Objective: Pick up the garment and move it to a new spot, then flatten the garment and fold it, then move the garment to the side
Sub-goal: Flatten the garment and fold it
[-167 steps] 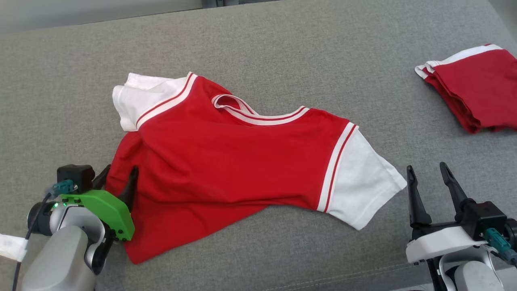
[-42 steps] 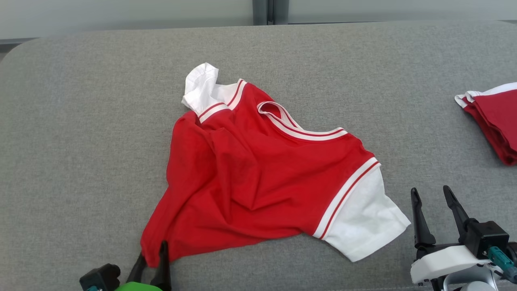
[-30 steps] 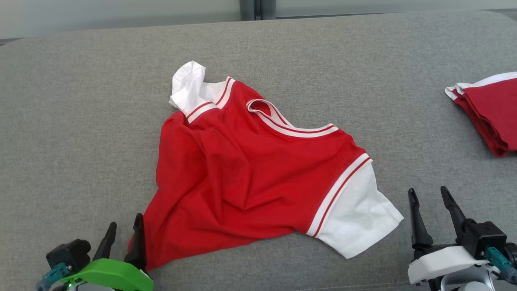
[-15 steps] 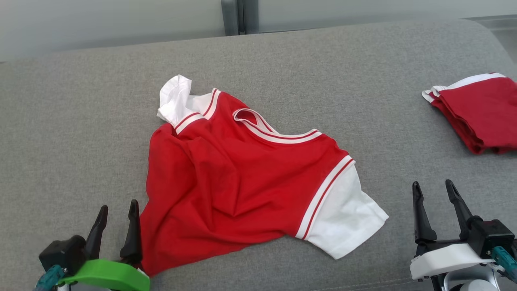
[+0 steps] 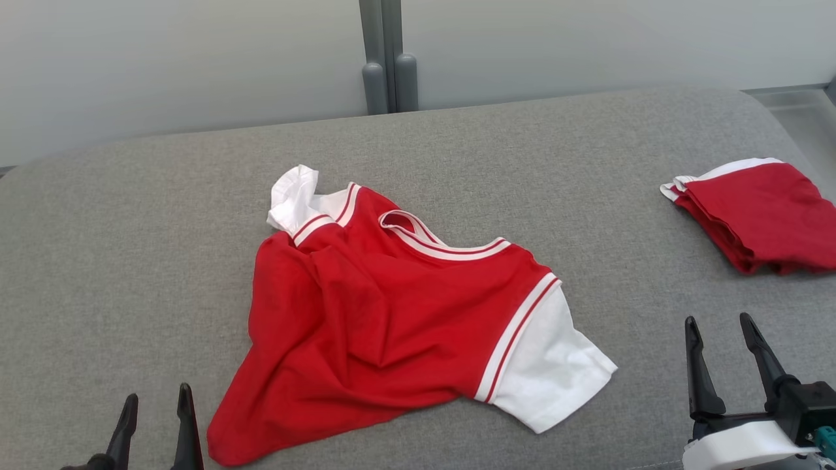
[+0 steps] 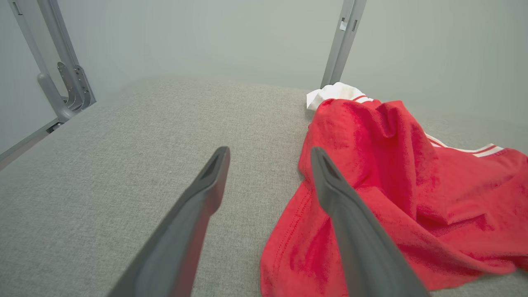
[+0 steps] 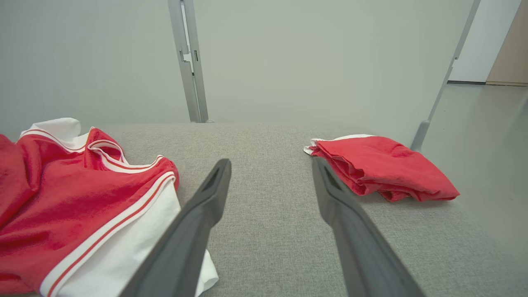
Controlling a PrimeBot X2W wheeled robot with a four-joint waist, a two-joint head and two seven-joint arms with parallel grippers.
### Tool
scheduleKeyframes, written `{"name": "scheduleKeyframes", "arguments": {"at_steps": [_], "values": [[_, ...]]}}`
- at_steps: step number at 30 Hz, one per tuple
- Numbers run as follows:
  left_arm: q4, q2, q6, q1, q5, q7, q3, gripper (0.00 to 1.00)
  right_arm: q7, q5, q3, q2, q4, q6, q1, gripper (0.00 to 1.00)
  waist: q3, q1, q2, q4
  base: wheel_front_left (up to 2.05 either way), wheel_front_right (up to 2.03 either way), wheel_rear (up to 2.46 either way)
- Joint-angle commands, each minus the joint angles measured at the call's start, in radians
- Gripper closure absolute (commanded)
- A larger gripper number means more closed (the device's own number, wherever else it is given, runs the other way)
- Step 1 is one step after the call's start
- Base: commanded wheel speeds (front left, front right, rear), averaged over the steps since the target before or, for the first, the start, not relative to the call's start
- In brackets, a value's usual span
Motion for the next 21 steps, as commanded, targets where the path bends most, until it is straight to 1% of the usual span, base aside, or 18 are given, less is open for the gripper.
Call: {"name": "scheduleKeyframes", "arguments": {"at_steps": [1,5,11,15,21], "values": [[0.001,-0.006,-0.01,0.02,0.014,-0.002,0.009,0.0,0.0,-0.007,-0.005,-0.004,-0.004,-0.001,0.015,0.0,-0.009,0.0,-0.0001,0.007,0.0,0.0,0.0],[0.022,-0.05,-0.07,0.05,0.079,-0.001,0.066,0.0,0.0,-0.009,-0.012,0.001,0.008,-0.001,0.033,0.0,-0.016,0.0,-0.0001,0.016,0.0,0.0,0.0],[0.041,-0.106,-0.142,0.071,0.163,-0.001,0.137,0.0,0.0,-0.007,-0.031,-0.002,0.021,-0.001,0.053,0.0,-0.028,0.0,-0.0001,0.028,0.0,0.0,0.0],[0.046,-0.132,-0.172,0.08,0.2,-0.001,0.17,0.0,0.0,-0.006,-0.039,-0.003,0.036,-0.001,0.055,0.0,-0.035,0.0,-0.0001,0.031,0.0,0.0,0.0],[0.057,-0.151,-0.196,0.075,0.229,-0.001,0.19,0.0,0.0,-0.009,-0.02,-0.007,0.056,-0.001,0.038,0.0,-0.036,0.0,-0.0001,0.036,0.0,0.0,0.0]]}}
